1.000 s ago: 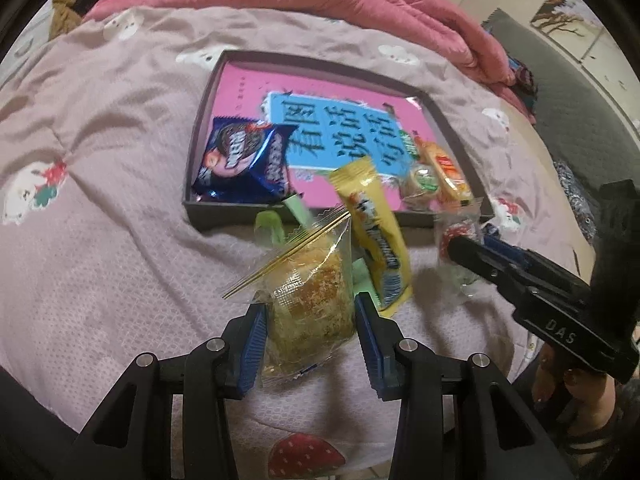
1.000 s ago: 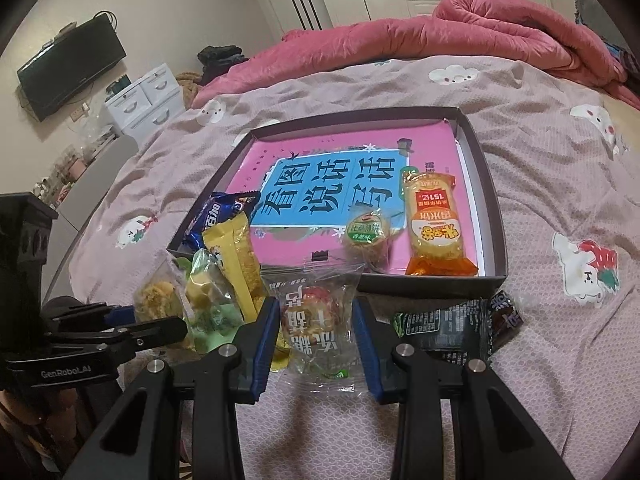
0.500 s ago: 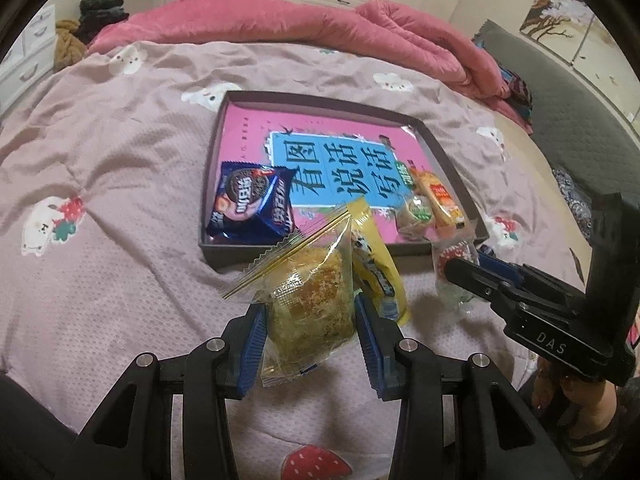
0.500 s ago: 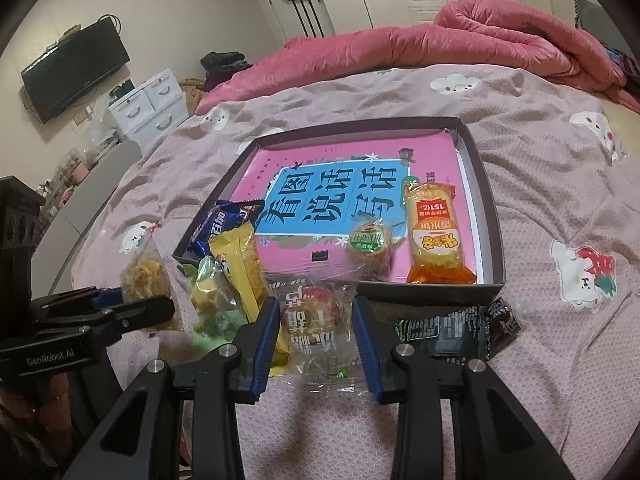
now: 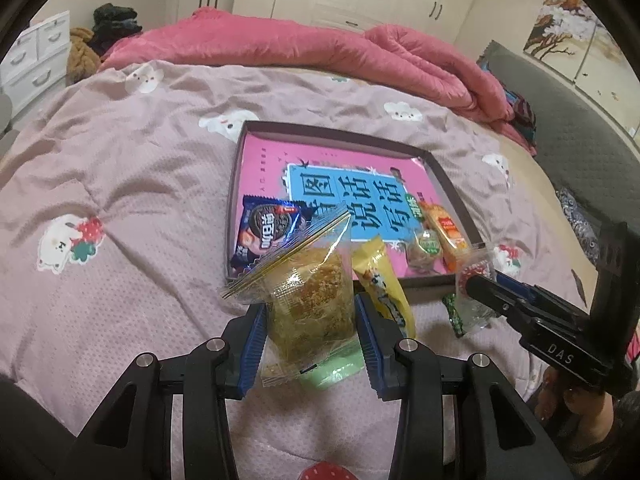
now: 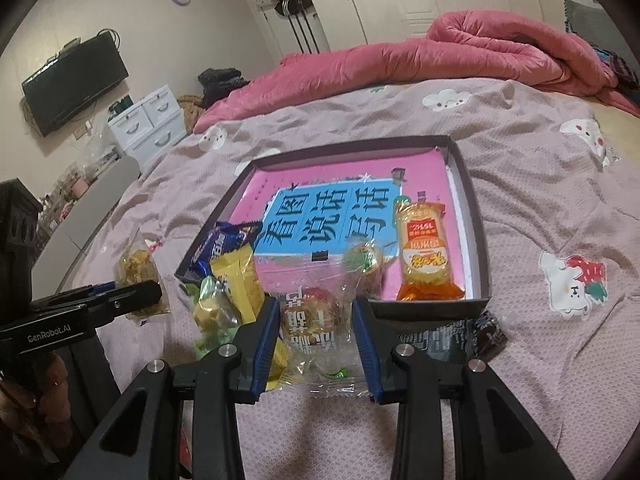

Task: Organize snacks
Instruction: 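Lift both bagged pastries and carry them over the tray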

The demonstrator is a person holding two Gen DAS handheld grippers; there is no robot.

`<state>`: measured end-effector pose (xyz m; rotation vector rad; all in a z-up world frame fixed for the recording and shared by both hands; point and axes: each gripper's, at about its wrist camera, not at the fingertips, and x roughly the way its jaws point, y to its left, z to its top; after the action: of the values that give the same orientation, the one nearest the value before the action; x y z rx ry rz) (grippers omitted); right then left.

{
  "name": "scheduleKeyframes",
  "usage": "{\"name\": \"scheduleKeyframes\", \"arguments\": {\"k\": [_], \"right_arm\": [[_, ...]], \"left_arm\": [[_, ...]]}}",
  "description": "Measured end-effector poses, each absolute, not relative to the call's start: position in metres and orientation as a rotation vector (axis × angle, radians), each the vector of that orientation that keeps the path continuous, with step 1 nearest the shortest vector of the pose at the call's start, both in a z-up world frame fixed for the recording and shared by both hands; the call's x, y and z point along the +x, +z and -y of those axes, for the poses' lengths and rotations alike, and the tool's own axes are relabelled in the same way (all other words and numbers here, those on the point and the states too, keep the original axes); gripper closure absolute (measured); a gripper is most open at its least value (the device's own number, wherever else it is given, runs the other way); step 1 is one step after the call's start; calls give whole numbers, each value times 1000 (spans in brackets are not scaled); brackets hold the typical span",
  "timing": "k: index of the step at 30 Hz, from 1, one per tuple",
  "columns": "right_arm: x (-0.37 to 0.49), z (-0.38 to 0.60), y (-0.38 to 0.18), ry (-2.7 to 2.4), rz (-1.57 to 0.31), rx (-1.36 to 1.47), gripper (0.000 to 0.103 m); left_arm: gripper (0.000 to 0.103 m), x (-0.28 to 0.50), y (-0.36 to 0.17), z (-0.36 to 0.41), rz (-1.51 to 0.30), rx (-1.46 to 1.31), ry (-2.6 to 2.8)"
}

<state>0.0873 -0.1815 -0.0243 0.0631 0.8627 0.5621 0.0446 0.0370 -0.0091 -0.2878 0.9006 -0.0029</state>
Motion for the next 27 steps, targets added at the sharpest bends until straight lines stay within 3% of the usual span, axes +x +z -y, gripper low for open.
{"name": "scheduleKeyframes", "arguments": {"k": [27], "right_arm": [[97, 202, -5, 468, -740, 111, 65]], "left_arm": [[59, 61, 6, -45, -815, -252, 56]]}}
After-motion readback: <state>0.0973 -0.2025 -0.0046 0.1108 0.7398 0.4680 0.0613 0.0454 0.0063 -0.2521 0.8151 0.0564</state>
